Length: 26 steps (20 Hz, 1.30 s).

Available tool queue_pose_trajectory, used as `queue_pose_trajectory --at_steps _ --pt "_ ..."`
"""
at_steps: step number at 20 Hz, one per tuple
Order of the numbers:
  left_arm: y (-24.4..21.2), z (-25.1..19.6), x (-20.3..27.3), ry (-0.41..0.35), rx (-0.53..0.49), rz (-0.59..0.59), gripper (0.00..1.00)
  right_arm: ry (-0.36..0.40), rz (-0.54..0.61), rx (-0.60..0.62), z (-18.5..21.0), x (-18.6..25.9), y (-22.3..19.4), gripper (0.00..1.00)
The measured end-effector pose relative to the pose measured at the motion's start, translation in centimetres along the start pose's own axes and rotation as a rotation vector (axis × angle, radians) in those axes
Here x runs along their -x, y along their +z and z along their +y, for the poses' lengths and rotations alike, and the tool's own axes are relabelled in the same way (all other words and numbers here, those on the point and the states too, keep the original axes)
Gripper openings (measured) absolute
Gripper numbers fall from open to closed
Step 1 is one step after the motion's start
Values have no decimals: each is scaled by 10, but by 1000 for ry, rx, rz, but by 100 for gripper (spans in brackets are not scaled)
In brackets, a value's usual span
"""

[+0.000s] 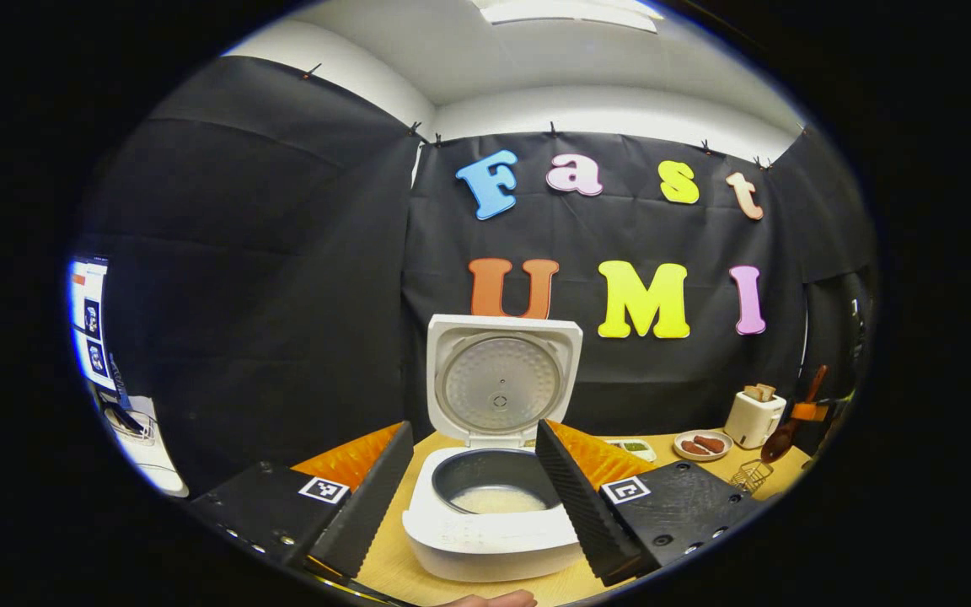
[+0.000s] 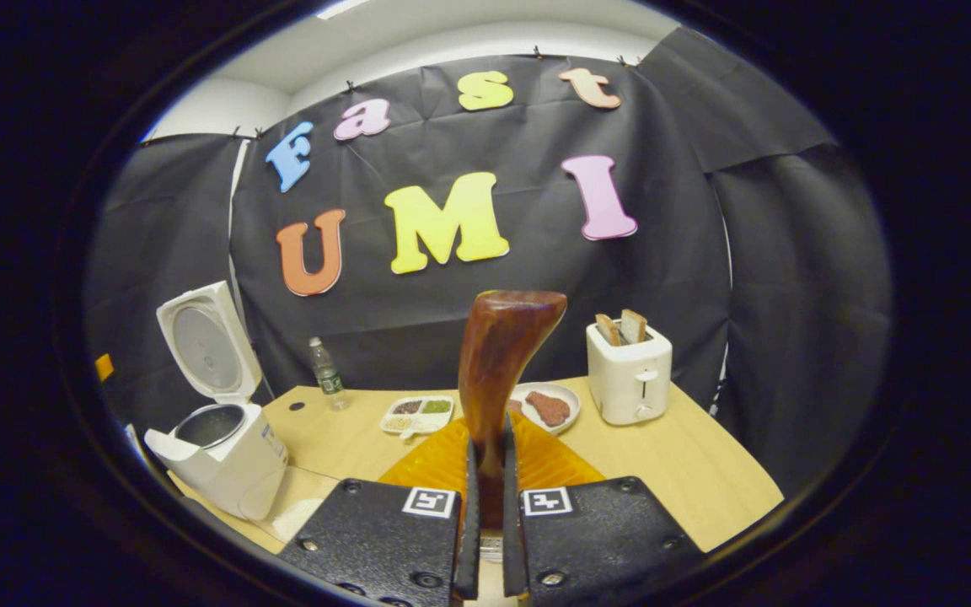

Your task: Close the left gripper, press the button to open the rice cooker; take a wooden spoon from the chopstick holder with the right hand, scoop a spoonful of rice and pour it into the rice cooker, then put the wooden spoon back into the chopstick holder.

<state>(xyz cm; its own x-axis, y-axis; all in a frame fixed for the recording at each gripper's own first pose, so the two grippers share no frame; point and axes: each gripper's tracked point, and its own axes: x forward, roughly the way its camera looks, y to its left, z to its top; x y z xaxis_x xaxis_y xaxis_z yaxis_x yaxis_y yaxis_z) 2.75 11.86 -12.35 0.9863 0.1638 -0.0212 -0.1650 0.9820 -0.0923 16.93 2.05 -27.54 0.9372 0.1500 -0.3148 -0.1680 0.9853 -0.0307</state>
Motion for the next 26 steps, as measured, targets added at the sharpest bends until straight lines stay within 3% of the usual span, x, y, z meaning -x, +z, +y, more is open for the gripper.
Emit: queue_pose_trajectory --at_steps 4,6,8,9,11,15,16,17,20,21,22,23,26 --pt "13 -10 -3 -3 -34 -20 94 10 48 -25 -5 -14 -27 16" --pt "19 -15 -8 -15 -47 -27 94 7 60 -61 -11 -14 -29 21" --pt "18 -22 -14 -36 -25 -7 94 -17 59 -78 -20 -11 -32 38" --pt "19 -25 -17 -52 -10 5 93 -49 44 -68 -29 -10 -27 55" --pt "23 -28 -23 -68 5 13 93 -110 -21 -13 -39 6 -7 77" --pt "37 -25 -38 -69 3 13 94 -222 -177 119 -48 43 37 100" --pt "43 -24 -41 -69 -3 5 94 -222 -200 134 -43 50 41 96" --pt "48 -23 -44 -75 -12 -2 94 -213 -211 141 -38 56 44 100" --pt "65 -22 -54 -79 -34 -18 94 -160 -219 137 -19 71 44 100" --pt "71 -21 -59 -81 -34 -14 94 -136 -221 129 -12 74 43 96" --pt "76 -22 -63 -82 -29 -4 93 -110 -215 120 -5 76 40 100" --pt "83 -21 -67 -80 -27 -5 93 -98 -209 112 -2 76 38 96" --pt "108 -17 -90 -66 -32 -38 93 -90 -189 88 1 79 33 100"
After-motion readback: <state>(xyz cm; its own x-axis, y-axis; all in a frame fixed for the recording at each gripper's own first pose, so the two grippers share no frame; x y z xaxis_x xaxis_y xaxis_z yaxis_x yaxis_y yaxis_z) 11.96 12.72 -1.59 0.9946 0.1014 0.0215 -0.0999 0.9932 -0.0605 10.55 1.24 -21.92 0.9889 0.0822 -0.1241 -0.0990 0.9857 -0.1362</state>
